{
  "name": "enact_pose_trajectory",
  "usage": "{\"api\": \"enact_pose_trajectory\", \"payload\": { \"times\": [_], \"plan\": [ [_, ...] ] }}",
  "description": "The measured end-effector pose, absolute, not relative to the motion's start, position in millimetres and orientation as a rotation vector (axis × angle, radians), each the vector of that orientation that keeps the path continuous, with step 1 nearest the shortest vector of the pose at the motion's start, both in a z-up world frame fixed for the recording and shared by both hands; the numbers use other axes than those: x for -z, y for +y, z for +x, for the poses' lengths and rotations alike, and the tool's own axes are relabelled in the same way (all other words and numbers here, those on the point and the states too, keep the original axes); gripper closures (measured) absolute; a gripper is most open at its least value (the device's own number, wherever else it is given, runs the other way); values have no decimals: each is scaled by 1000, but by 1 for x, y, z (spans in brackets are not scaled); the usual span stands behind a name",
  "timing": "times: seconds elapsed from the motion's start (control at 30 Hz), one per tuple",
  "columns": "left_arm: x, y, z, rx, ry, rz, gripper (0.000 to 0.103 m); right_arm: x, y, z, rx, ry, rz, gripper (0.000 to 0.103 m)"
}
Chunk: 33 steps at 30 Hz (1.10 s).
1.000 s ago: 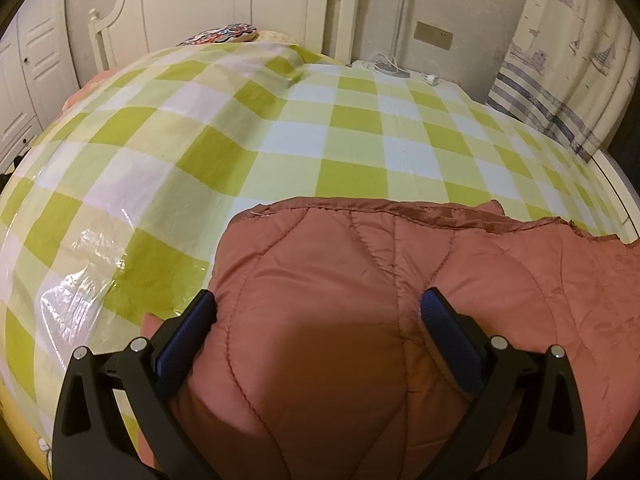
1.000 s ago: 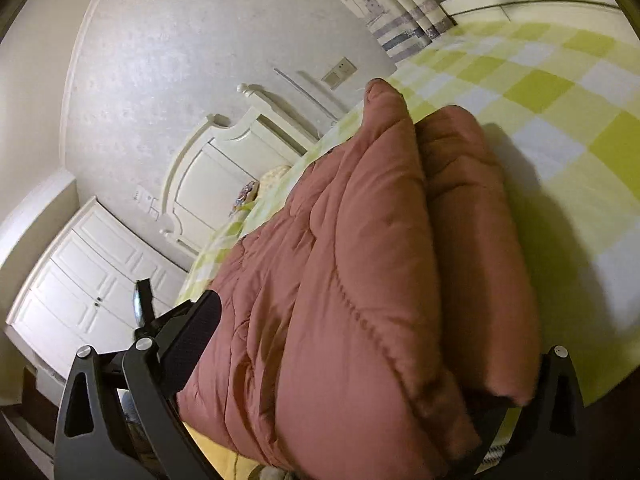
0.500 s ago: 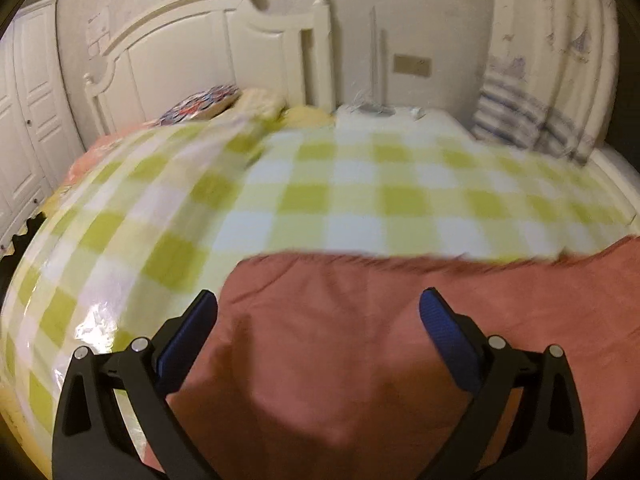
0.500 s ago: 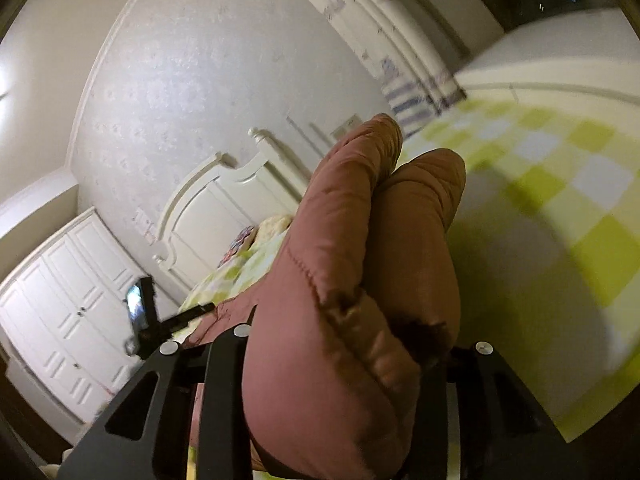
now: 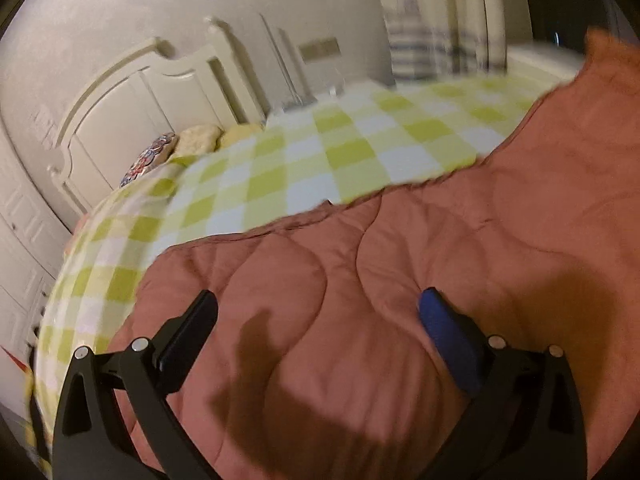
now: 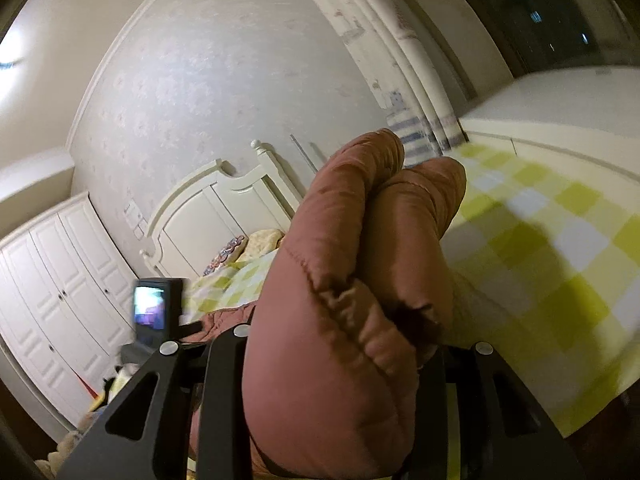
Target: Fold large clothes
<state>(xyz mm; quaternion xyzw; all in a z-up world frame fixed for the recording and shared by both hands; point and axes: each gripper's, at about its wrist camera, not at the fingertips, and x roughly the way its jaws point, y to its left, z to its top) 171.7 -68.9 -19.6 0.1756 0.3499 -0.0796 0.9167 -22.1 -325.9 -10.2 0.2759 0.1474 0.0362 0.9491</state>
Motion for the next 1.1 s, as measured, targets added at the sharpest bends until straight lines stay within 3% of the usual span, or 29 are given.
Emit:
{"api": "enact_pose_trajectory", "payload": {
  "times": [0.1,0.23,0.4,0.7,0.9,0.93,1.03,1.1],
  "plan": [
    [16,-60,131,220,682,363,2,2,-319,-23,-72,286,530,66],
    [51,-55,98,218,625,389,2,-16,-283,-18,-92,279,401,66],
    [42,-31,105,369,714,285,4,-51,-221,-12,-90,232,182,66],
    [-14,189,90,117,502,-217,7,-69,-88,10,-99,220,-172,65],
    [-25,286,84,-8,471,-354,8,5,56,41,-236,341,-607,64],
    [-35,293,82,-6,454,-343,8,35,83,47,-267,393,-742,56],
    [-63,287,81,42,445,-269,3,102,124,38,-183,280,-1099,46],
    [-79,265,87,102,455,-182,2,99,121,41,-188,305,-1062,46]
  ]
}}
